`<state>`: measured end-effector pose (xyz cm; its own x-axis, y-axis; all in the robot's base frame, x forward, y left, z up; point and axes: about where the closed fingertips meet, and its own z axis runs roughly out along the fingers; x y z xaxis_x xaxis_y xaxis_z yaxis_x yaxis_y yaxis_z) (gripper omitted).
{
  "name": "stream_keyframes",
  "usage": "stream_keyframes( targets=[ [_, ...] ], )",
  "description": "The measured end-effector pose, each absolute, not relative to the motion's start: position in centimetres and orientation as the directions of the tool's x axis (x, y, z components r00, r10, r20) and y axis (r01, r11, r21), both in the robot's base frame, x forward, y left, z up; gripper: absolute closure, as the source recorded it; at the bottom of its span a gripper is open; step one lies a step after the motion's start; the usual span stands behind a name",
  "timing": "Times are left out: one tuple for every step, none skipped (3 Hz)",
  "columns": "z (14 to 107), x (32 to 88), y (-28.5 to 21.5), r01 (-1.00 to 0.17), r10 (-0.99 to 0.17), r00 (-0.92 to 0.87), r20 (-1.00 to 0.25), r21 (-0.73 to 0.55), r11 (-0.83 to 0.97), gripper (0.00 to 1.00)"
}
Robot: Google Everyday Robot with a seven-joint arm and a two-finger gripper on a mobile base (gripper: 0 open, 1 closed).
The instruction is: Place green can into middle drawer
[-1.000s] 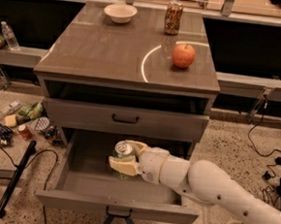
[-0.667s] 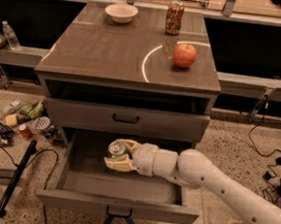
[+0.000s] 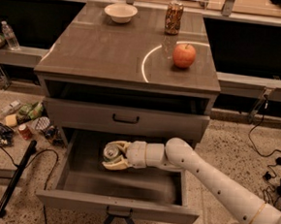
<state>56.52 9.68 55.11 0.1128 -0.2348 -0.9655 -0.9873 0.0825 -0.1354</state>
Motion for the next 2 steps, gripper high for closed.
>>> stream_keyframes(
  targets=[
    [51.4,57.2,10.0,-0.983,-0.286,0.129,-0.95,-0.161,0.09,0.97],
    [48.7,57.2,9.8,-0.982,-0.314,0.109,-0.943,-0.151,0.113,0.74]
  ],
)
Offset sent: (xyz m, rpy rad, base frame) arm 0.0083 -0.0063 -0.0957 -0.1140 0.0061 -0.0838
